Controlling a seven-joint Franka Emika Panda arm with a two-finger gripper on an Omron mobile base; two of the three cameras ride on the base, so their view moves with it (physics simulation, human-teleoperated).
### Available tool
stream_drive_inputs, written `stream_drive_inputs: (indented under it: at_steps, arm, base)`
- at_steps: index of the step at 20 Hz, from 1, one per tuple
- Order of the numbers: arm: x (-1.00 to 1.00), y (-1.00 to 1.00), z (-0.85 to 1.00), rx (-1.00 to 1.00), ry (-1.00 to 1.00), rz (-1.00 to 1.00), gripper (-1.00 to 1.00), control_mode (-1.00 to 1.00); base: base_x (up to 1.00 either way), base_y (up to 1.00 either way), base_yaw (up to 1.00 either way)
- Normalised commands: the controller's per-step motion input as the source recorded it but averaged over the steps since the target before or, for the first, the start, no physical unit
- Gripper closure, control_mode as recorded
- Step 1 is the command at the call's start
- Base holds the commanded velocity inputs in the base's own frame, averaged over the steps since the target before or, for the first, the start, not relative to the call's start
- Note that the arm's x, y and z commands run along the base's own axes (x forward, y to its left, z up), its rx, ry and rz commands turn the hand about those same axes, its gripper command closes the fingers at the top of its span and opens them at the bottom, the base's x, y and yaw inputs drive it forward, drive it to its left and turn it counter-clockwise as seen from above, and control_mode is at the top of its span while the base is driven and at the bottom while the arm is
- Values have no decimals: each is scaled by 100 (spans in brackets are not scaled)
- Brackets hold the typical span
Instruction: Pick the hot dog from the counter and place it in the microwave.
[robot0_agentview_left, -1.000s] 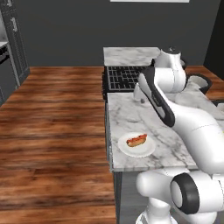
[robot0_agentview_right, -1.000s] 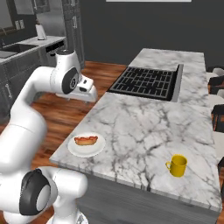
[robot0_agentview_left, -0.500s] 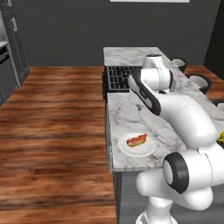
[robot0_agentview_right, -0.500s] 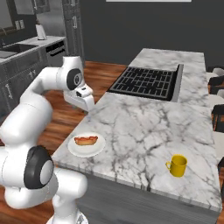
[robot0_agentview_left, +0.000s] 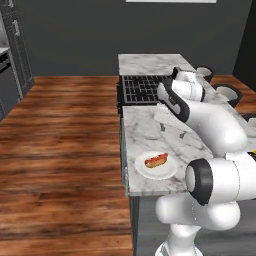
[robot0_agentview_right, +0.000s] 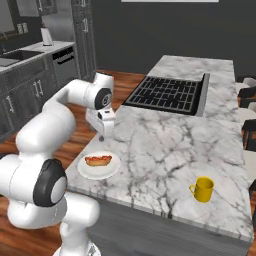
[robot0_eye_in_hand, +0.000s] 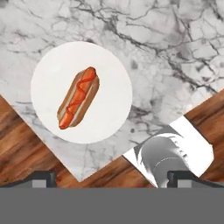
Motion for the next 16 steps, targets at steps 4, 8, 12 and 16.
stream_drive_inputs:
  at_steps: [4,8,12,16]
  arm:
    - [9,1,-69,0,-6,-22,-100,-100]
    - [7,4,-55,-1,-3,-19,-100,-100]
    - [11,15,-46,-4,0,-16,-100,-100]
    - [17,21,-41,-1,0,-15,-100,-100]
  base:
    - [0,0,0]
    - [0,0,0]
    - [0,0,0]
    - [0,0,0]
